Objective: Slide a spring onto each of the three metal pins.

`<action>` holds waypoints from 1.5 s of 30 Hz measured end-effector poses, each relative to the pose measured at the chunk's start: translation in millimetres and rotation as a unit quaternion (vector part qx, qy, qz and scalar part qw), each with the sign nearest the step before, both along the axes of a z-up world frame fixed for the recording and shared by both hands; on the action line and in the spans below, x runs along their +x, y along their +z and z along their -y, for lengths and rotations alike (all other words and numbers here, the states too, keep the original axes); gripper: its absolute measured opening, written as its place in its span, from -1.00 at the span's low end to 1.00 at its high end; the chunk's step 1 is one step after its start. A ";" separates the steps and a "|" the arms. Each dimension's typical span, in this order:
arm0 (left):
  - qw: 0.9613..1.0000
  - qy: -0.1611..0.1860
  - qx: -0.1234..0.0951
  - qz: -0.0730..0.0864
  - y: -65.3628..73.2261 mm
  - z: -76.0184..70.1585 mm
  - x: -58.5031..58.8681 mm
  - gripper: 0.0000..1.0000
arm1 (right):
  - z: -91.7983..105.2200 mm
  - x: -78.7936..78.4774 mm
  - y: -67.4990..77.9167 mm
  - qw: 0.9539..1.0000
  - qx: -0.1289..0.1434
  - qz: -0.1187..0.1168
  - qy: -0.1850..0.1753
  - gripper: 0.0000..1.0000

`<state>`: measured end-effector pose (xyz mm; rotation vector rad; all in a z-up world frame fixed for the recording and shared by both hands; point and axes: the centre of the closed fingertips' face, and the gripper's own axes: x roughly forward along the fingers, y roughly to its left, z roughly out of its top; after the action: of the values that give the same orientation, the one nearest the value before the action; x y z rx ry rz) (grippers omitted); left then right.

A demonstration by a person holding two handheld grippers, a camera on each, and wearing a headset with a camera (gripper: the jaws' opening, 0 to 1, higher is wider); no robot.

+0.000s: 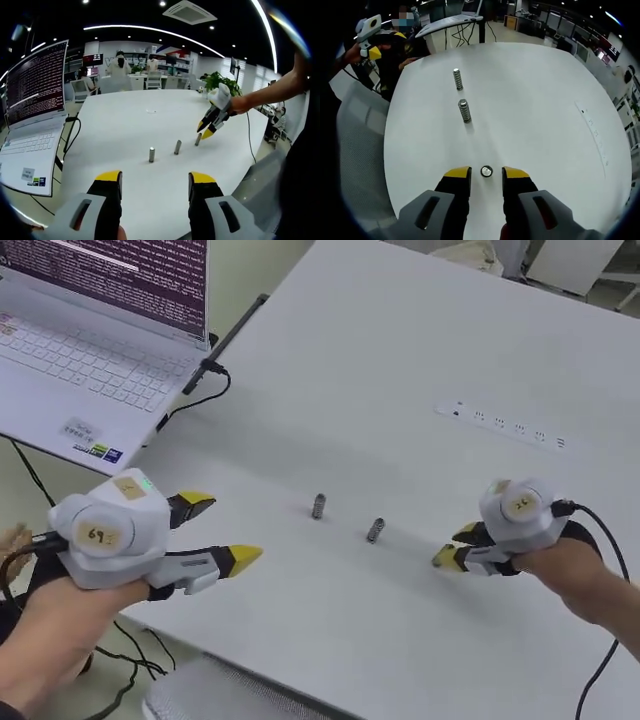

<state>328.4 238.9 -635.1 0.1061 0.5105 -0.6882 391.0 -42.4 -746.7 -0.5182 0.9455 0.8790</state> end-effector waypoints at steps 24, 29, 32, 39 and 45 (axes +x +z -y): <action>1.000 -0.030 -0.001 0.008 1.8 12.2 11.3 0.01 | -1.7 -34.5 26.9 0.992 0.074 0.050 -0.091 -0.32; 0.999 -0.032 -0.001 0.005 0.5 13.2 10.1 0.01 | -5.7 -42.9 37.7 0.986 0.101 0.060 -0.119 -0.27; 0.999 -0.035 0.000 0.004 -0.1 14.2 9.3 0.02 | -6.1 -45.4 44.5 0.981 0.118 0.067 -0.135 -0.25; 0.999 -0.040 0.001 0.002 0.1 16.1 10.1 0.02 | -4.1 -55.9 59.3 0.973 0.142 0.083 -0.162 -0.19; 0.999 -0.043 0.004 0.002 1.0 17.0 11.3 0.02 | -4.0 -72.6 66.4 0.966 0.159 0.088 -0.182 -0.11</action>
<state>339.7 221.8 -634.1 0.1371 0.5060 -0.7696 318.4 -38.4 -680.3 -0.1344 0.6894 0.6222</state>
